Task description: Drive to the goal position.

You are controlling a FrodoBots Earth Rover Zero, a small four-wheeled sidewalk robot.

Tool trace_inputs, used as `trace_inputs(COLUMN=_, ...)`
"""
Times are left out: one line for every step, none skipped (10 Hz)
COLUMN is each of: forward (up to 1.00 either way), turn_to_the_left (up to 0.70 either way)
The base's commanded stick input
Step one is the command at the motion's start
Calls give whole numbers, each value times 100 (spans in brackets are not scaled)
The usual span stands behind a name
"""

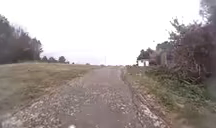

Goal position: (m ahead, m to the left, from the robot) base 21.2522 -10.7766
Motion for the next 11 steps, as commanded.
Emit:
trace_inputs(forward=60, turn_to_the_left=0)
trace_inputs(forward=60, turn_to_the_left=0)
trace_inputs(forward=60, turn_to_the_left=0)
trace_inputs(forward=60, turn_to_the_left=0)
trace_inputs(forward=60, turn_to_the_left=0)
trace_inputs(forward=60, turn_to_the_left=0)
trace_inputs(forward=60, turn_to_the_left=0)
trace_inputs(forward=60, turn_to_the_left=0)
trace_inputs(forward=60, turn_to_the_left=0)
trace_inputs(forward=60, turn_to_the_left=0)
trace_inputs(forward=60, turn_to_the_left=0)
